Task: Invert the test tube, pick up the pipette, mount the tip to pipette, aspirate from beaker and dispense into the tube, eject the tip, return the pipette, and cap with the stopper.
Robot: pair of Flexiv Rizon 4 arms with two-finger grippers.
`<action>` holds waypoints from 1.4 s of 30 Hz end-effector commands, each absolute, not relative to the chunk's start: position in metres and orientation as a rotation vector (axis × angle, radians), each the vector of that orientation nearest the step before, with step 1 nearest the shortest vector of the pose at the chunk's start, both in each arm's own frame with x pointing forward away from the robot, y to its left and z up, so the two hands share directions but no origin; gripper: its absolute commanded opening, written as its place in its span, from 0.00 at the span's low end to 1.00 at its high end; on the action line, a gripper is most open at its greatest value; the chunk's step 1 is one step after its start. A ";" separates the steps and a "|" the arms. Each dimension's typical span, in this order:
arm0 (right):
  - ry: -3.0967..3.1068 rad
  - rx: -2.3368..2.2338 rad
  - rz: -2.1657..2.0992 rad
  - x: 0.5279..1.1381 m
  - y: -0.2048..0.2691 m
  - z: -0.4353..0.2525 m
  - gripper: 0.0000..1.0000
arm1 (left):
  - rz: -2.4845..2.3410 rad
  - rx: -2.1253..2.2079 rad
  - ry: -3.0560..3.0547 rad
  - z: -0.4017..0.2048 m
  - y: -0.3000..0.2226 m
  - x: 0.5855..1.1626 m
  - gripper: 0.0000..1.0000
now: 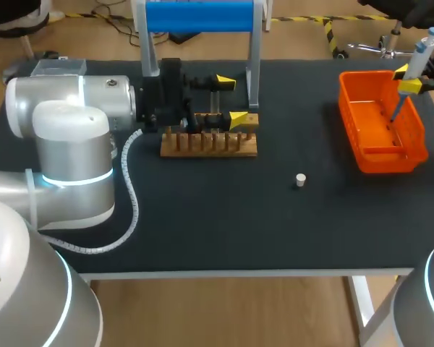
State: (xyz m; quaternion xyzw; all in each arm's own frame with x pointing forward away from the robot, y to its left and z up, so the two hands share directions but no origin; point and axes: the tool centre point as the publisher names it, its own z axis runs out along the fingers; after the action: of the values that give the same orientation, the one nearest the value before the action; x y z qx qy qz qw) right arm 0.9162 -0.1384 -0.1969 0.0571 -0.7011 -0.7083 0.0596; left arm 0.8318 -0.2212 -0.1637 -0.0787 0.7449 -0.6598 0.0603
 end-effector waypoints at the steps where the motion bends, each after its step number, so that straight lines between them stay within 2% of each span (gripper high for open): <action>1: -2.123 0.176 -2.139 0.917 -0.140 -0.196 0.00 | -1.992 -0.243 2.255 -0.163 -0.223 0.832 1.00; 18: -2.208 0.213 -2.116 0.877 -0.090 -0.178 0.00 | -1.992 -0.243 2.255 -0.163 -0.223 0.832 1.00; 42: -2.182 0.339 -2.053 0.822 0.067 -0.190 0.00 | -1.992 -0.243 2.255 -0.163 -0.223 0.832 1.00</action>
State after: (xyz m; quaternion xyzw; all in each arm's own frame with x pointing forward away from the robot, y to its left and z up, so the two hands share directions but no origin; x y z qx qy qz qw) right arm 0.8267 0.0427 -0.1855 0.1149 -0.7228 -0.6782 0.0659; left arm 0.8318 -0.2213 -0.1636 -0.0788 0.7449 -0.6597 0.0603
